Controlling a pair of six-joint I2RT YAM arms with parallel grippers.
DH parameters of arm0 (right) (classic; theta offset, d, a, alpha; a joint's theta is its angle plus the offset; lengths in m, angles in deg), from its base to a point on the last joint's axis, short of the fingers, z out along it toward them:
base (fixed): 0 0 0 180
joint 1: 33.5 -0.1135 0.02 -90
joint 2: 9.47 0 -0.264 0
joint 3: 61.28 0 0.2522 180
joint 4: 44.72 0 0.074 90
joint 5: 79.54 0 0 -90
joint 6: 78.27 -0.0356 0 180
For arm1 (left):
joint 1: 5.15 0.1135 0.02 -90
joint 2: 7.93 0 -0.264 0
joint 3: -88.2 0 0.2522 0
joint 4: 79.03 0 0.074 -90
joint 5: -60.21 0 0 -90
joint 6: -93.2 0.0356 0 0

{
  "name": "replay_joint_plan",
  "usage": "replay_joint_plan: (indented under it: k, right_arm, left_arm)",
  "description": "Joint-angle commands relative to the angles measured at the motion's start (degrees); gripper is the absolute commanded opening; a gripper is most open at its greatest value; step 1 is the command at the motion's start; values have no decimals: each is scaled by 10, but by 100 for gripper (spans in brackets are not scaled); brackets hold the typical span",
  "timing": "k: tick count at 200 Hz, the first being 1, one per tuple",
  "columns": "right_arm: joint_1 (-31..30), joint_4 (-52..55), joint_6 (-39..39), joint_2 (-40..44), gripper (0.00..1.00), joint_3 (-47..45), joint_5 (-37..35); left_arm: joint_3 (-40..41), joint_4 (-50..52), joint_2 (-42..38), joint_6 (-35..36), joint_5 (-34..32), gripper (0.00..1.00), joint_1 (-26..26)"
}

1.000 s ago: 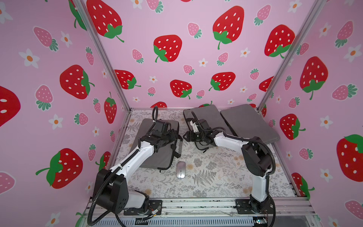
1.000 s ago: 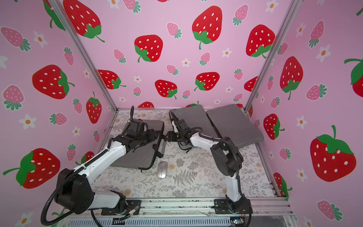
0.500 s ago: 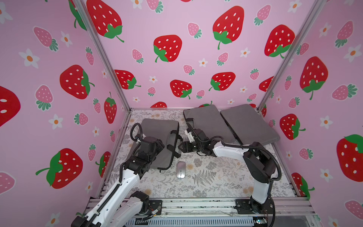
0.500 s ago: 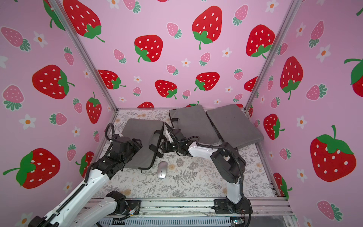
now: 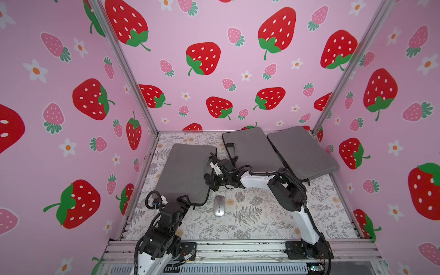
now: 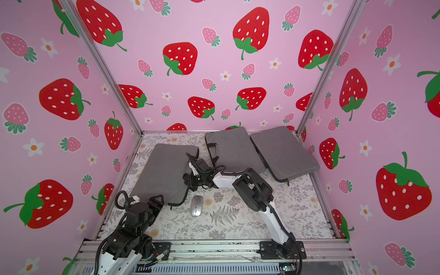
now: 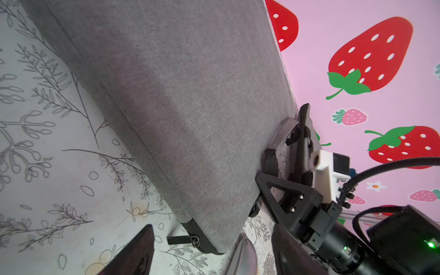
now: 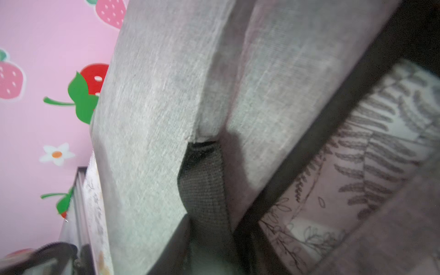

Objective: Put the mouse into the laptop bag
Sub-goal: Adjust the zippered laptop bag at the center of the board.

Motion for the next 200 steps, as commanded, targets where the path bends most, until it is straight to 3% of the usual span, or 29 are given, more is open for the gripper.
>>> replay_joint_plan:
  k: [1,23,61,74,86,104,134,172,200]
  right_arm:
    - [9,20,-12,-29,19,29,2]
    - [39,100,23,-67,5,115,-15]
    - [97,227,99,-127,1,269,-36]
    - [102,278,115,-140,6,316,-34]
    - [102,297,127,-136,22,329,-26]
    - [94,297,143,-96,49,297,-46]
    - [70,292,162,41,66,171,-160]
    - [1,247,117,199,74,-3,-297]
    - [-58,193,73,210,72,-73,-323]
  left_arm:
    - [-3,34,-13,1,-1,79,3]
    - [-1,42,8,-6,11,79,3]
    - [4,37,41,-7,15,76,4]
    - [5,36,44,-10,13,76,4]
    - [4,34,49,-13,13,77,5]
    - [2,16,55,-6,8,76,5]
    - [-2,1,77,4,13,76,4]
    - [-19,-5,120,13,15,77,11]
    - [-15,-25,141,21,17,76,18]
